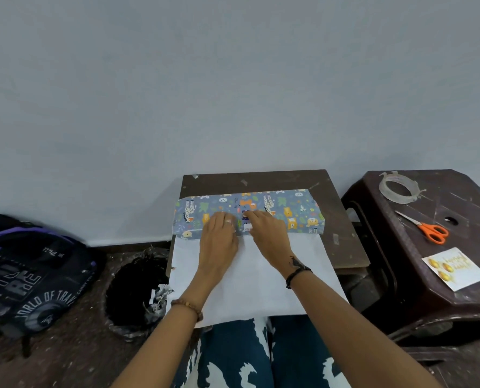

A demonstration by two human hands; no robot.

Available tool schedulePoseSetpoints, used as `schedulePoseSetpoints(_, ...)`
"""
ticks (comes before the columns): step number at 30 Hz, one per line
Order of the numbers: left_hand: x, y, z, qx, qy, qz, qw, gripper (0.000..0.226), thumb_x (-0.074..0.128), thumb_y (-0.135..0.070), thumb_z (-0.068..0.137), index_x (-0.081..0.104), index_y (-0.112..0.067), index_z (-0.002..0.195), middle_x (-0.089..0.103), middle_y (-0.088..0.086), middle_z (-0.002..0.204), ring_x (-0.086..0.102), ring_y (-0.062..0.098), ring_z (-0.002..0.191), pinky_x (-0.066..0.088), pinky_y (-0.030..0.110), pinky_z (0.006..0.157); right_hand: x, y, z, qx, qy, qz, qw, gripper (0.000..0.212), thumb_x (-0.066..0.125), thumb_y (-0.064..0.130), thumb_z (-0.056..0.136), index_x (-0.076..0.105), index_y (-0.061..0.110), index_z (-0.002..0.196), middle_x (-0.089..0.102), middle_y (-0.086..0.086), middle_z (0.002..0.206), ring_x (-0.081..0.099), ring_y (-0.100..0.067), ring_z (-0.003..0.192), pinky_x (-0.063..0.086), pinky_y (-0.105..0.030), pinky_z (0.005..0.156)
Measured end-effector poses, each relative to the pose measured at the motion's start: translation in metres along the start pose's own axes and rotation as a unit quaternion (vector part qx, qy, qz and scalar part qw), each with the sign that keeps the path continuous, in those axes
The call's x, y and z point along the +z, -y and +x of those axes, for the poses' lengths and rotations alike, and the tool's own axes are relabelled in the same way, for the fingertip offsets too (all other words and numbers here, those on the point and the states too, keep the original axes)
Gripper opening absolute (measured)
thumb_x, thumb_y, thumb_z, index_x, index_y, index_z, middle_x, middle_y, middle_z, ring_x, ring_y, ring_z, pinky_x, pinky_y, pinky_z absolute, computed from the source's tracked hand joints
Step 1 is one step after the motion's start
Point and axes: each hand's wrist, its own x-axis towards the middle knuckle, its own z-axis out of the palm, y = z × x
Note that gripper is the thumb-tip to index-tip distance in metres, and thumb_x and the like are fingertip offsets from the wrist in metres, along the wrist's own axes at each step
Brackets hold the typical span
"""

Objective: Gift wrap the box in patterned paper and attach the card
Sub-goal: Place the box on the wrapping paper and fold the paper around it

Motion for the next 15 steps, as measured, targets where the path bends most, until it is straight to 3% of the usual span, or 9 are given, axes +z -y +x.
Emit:
schedulePoseSetpoints(2, -0.003, 0.001, 0.016, -0.003, 0.102, 0.017, 0.995, 0.053, 0.063, -0.017, 0.085, 0.044, -0.011, 0.134, 0.043, 0.016, 0.14, 0.033, 0.034, 0.135, 0.018, 0.04, 0.113, -0.002, 0.001, -0.002, -0.004, -0.004, -0.014, 1.0, 0.044, 0.089, 0.007, 0.051, 0.069, 0.018, 0.09, 0.071, 0.004, 0.077, 0.068, -0.013, 0.069, 0.037, -0.015, 0.043)
schedulePoseSetpoints(4, 0.003, 0.014, 0.027, -0.031, 0.183, 0.079, 0.979, 0.066, 0.045, -0.046, 0.093, 0.017, -0.023, 0.148, 0.012, 0.005, 0.157, 0.005, 0.028, 0.145, 0.0, 0.053, 0.113, -0.004, 0.001, -0.005, -0.011, -0.007, -0.023, 1.0, 0.05, 0.092, 0.009, 0.039, 0.07, 0.021, 0.083, 0.068, 0.01, 0.069, 0.065, -0.007, 0.061, 0.035, -0.013, 0.039)
schedulePoseSetpoints(5, 0.006, 0.02, 0.028, -0.037, 0.191, 0.092, 0.977, 0.067, 0.037, -0.056, 0.091, 0.014, -0.03, 0.148, 0.011, 0.003, 0.157, 0.007, 0.03, 0.144, 0.002, 0.062, 0.109, -0.005, 0.001, -0.005, -0.016, -0.007, -0.023, 1.0, 0.051, 0.092, 0.01, 0.037, 0.07, 0.022, 0.082, 0.067, 0.012, 0.068, 0.064, -0.005, 0.06, 0.032, -0.011, 0.039)
schedulePoseSetpoints(8, 0.014, 0.032, 0.02, -0.056, 0.198, 0.098, 0.974, 0.072, 0.011, -0.076, 0.081, 0.03, -0.039, 0.141, 0.045, 0.007, 0.143, 0.042, 0.043, 0.127, 0.02, 0.082, 0.082, -0.006, 0.001, -0.004, -0.02, -0.012, -0.02, 1.0, 0.048, 0.093, 0.015, 0.039, 0.072, 0.025, 0.08, 0.068, 0.014, 0.068, 0.064, -0.002, 0.06, 0.02, -0.009, 0.044)
schedulePoseSetpoints(10, 0.014, 0.032, 0.019, -0.082, 0.199, 0.085, 0.973, 0.086, -0.008, -0.083, 0.07, 0.017, -0.043, 0.141, 0.035, 0.004, 0.149, 0.031, 0.042, 0.135, 0.014, 0.082, 0.087, -0.004, 0.0, -0.003, -0.019, -0.014, -0.013, 1.0, 0.047, 0.094, 0.015, 0.039, 0.072, 0.024, 0.079, 0.068, 0.013, 0.068, 0.065, -0.003, 0.059, 0.018, -0.009, 0.046)
schedulePoseSetpoints(12, 0.012, 0.028, 0.018, -0.104, 0.184, 0.09, 0.973, 0.082, -0.002, -0.085, 0.068, -0.002, -0.046, 0.14, 0.007, -0.002, 0.157, 0.004, 0.034, 0.144, 0.005, 0.076, 0.097, -0.002, 0.0, -0.002, -0.016, -0.015, -0.01, 1.0, 0.047, 0.093, 0.013, 0.039, 0.071, 0.024, 0.079, 0.068, 0.013, 0.068, 0.065, -0.004, 0.06, 0.013, -0.005, 0.044)
schedulePoseSetpoints(14, 0.013, 0.028, 0.017, -0.111, 0.185, 0.097, 0.972, 0.076, 0.026, -0.077, 0.079, -0.006, -0.048, 0.141, -0.006, -0.005, 0.157, -0.007, 0.03, 0.144, 0.004, 0.072, 0.101, 0.001, -0.002, -0.003, -0.012, -0.025, -0.012, 1.0, 0.047, 0.092, 0.01, 0.042, 0.071, 0.024, 0.081, 0.069, 0.013, 0.071, 0.066, -0.004, 0.064, 0.01, -0.004, 0.044)
schedulePoseSetpoints(15, 0.012, 0.029, 0.018, -0.112, 0.189, 0.095, 0.971, 0.078, 0.033, -0.073, 0.08, -0.008, -0.048, 0.141, -0.008, -0.006, 0.157, -0.009, 0.03, 0.144, 0.005, 0.071, 0.102, 0.002, -0.003, -0.004, -0.008, -0.027, -0.007, 1.0, 0.048, 0.091, 0.008, 0.043, 0.071, 0.023, 0.084, 0.069, 0.013, 0.074, 0.066, -0.005, 0.067, 0.017, -0.004, 0.043)
